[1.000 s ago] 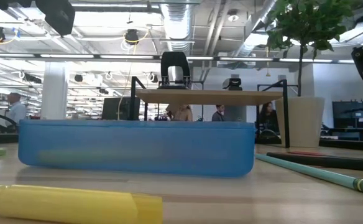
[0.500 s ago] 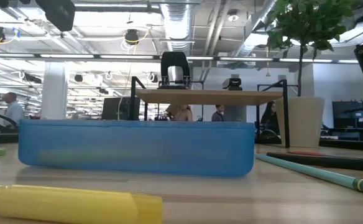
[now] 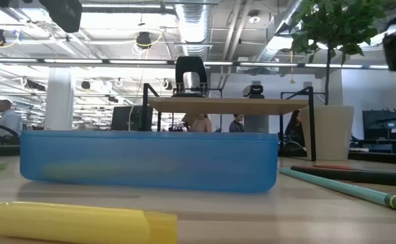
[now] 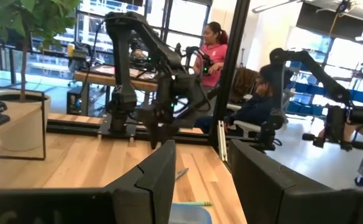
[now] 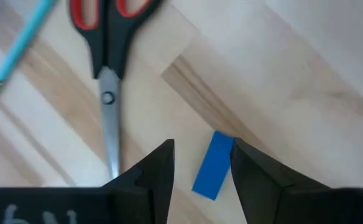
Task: Pack school essentials
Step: Put the blue eraser into the blue supply box
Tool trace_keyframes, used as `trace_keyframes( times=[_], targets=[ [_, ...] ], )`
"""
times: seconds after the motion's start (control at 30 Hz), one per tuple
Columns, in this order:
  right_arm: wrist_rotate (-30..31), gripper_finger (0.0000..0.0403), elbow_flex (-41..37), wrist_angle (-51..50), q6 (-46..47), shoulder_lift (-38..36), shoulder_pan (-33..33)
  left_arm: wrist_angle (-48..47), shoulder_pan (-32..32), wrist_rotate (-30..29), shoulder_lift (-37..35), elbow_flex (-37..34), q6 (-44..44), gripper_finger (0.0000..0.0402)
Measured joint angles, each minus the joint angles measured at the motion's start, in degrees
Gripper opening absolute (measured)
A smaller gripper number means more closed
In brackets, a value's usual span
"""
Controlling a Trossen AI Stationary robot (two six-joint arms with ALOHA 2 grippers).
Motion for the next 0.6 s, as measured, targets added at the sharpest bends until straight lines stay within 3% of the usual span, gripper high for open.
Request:
trace_keyframes(
  times=[0.13,0.37,0.6],
  targets=[
    [2.8,0.0176,0.0,-0.6,5.6,-0.6,3.8,-0.1,0.0,0.0,0.0,0.0,0.1,0.0138],
    [2.5,0.0189,0.0,1.6,9.8,5.1,6.7,-0.1,0.0,0.0,0.0,0.0,0.6,0.0138],
    [-3.3,0.0199,0.0,2.4,9.4,11.8,5.1,0.0,0.0,0.3,0.0,0.0,0.1,0.0138]
  ],
)
